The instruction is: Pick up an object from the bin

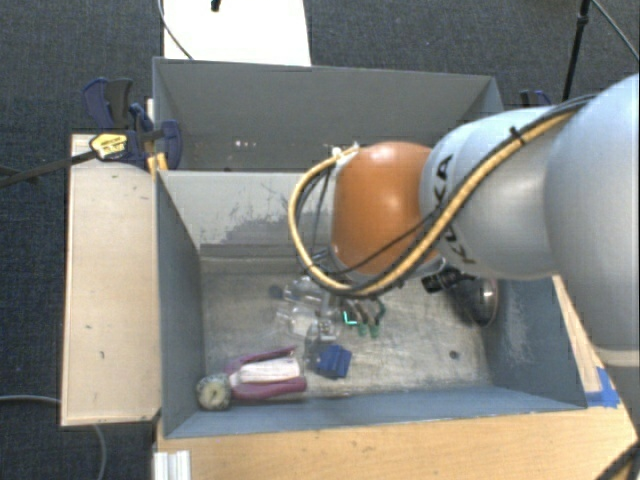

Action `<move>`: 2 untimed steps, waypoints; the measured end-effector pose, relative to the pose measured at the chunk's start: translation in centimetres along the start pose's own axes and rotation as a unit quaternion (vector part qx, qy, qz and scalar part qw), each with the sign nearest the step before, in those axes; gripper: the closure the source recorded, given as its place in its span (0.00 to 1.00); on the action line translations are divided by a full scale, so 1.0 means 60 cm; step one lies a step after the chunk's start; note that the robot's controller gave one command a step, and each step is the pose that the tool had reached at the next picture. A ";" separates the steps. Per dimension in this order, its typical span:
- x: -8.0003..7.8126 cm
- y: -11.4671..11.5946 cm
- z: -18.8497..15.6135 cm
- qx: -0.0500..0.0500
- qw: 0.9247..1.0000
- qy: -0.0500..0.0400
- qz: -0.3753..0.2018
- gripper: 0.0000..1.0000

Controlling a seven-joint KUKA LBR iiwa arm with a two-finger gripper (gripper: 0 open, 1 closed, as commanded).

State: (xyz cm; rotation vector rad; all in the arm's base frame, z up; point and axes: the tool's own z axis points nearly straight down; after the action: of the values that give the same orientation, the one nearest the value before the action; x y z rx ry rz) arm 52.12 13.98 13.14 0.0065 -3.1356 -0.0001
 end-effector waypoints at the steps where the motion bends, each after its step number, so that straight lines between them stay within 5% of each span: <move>1: -0.069 -0.024 0.100 -0.001 1.000 -0.008 -0.029 0.00; 2: -0.070 -0.023 0.095 -0.002 1.000 -0.010 -0.027 1.00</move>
Offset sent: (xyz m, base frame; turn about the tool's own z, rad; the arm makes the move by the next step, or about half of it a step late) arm 0.0378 -0.0138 -0.0614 -0.0600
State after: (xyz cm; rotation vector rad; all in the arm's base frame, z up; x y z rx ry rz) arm 56.29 12.65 7.42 0.0917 -3.1534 -0.0053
